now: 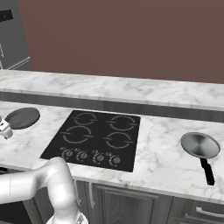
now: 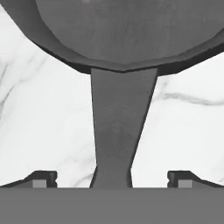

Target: Place both pans onto different burners. Then place the squash and the fish on different pans.

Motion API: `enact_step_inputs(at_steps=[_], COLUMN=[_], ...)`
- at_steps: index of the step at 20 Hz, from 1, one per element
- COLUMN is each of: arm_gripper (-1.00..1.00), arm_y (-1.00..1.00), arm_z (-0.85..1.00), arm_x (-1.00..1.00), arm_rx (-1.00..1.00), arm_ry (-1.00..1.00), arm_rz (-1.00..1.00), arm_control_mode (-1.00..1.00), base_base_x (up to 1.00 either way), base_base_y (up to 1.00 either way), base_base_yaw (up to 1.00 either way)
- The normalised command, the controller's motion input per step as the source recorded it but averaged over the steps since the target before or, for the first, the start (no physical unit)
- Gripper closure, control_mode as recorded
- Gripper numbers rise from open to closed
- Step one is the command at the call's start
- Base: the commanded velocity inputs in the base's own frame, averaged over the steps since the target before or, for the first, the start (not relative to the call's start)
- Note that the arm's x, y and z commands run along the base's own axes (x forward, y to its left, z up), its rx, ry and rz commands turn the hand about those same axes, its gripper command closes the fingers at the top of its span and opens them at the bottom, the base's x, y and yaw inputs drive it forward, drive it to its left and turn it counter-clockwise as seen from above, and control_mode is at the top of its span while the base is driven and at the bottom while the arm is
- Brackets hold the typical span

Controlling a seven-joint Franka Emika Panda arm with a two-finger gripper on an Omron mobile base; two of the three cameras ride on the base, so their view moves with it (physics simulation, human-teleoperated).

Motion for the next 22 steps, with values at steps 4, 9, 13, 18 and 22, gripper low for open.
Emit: enact_step_inputs(at_steps=[4,9,13,18,22], arm_gripper=[-1.0,-1.0,-1.0,-1.0,-1.0], arm_y=[0.18,0.11,0.04,0.05,0.01], arm_z=[-0.03,0.0,0.0,0.03,0.12], arm_x=[0.15,0.08,0.0,0.0,0.0], arm_rx=[0.0,0.0,0.01,0.04,0.07], arm_ry=[0.0,0.0,0.0,0.0,0.0], arm_rz=[0.0,0.0,0.0,0.0,-0.01], arm_control_mode=[-1.0,-1.0,-1.0,-1.0,-1.0], base_base_x=[0.0,0.0,0.0,0.0,0.0], base_base_y=[0.0,0.0,0.0,0.0,0.0], base_base_yaw=[0.0,0.0,0.0,0.0,0.0])
